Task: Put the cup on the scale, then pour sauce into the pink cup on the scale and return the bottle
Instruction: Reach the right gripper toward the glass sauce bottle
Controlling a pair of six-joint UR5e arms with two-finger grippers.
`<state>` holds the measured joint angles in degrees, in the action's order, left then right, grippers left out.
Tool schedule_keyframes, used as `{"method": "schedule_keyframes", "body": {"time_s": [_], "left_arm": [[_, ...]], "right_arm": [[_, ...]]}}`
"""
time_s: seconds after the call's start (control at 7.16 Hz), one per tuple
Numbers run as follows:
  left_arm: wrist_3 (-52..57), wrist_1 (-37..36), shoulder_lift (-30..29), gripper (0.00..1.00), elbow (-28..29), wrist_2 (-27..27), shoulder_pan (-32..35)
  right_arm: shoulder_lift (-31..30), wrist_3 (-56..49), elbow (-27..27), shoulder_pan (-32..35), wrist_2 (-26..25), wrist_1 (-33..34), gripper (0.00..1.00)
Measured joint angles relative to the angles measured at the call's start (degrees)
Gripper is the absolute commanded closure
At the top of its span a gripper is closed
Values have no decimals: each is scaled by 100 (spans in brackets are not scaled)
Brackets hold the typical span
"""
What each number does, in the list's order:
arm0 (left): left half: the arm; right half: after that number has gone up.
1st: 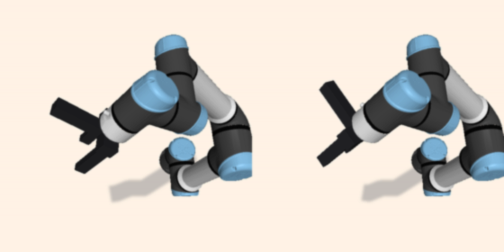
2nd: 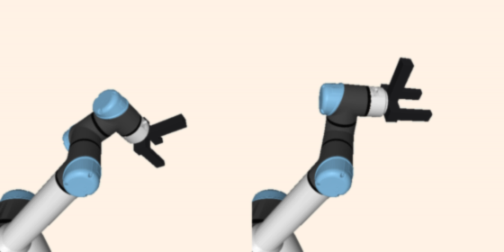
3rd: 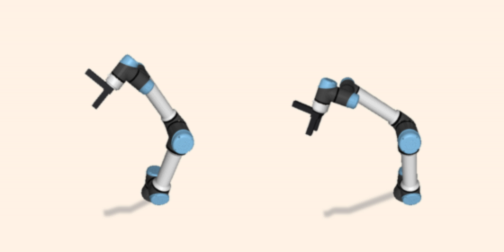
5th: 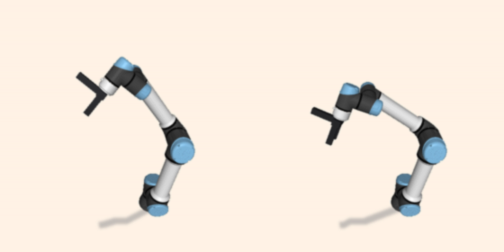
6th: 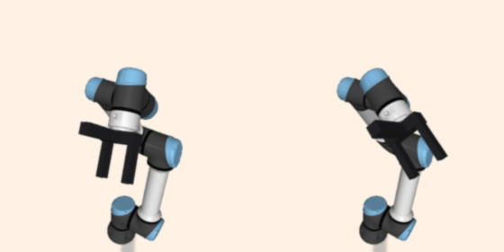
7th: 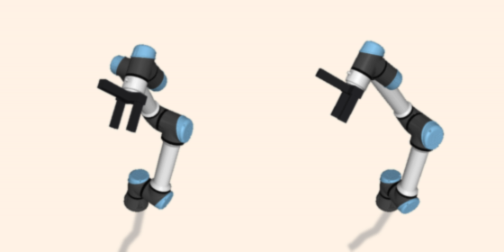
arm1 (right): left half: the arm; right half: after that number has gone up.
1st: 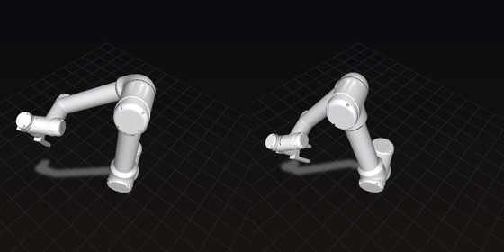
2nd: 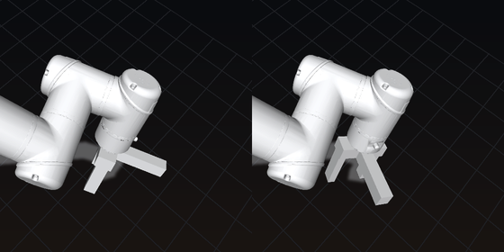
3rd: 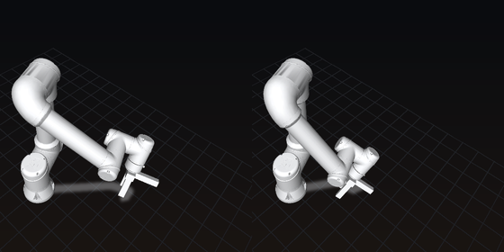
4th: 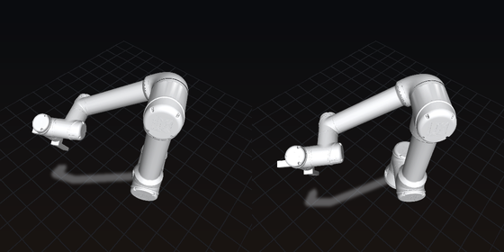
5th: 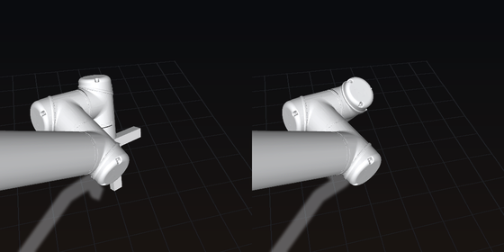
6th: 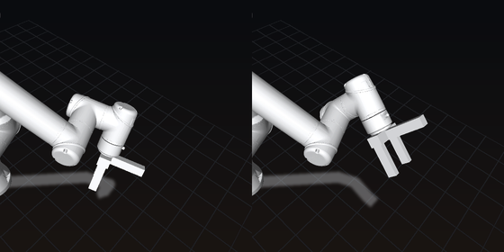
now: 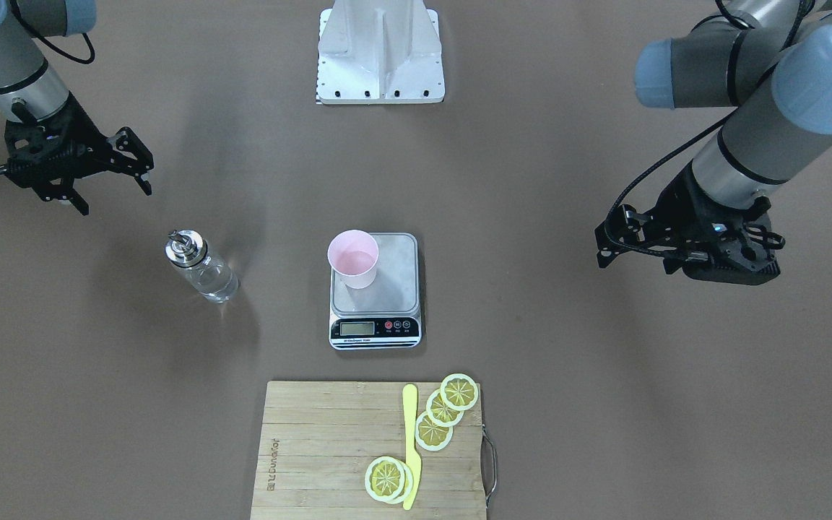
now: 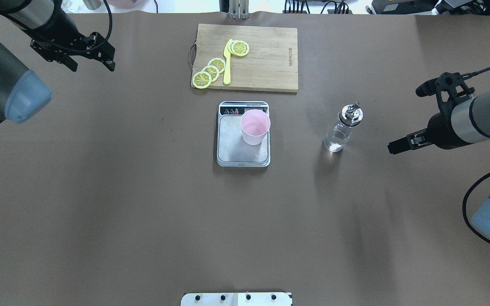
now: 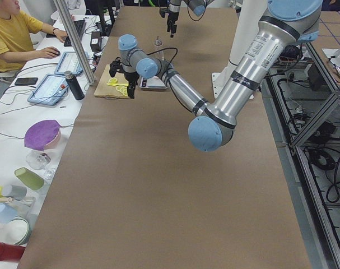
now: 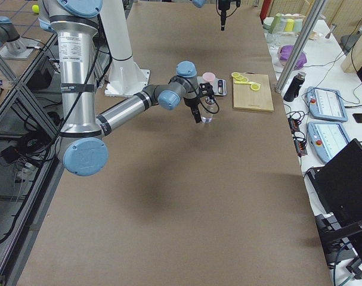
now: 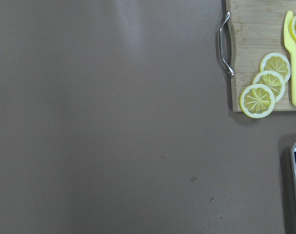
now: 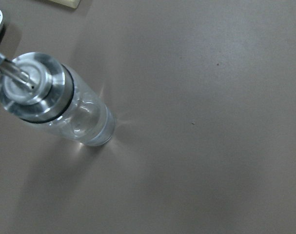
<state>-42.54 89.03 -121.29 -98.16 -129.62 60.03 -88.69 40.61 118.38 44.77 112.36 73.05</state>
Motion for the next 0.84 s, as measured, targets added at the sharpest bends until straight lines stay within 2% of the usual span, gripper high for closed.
{"method": "schedule_keyframes", "body": {"time_s": [0.42,0.84], "left_arm": [[0,0,0,0,7,12,-1],[2,2,0,0,15,26,-8]], "right_arm": [[164,343,80,-570,-834,-130,3],[127,416,28,-896,-1531,-853,3]]}}
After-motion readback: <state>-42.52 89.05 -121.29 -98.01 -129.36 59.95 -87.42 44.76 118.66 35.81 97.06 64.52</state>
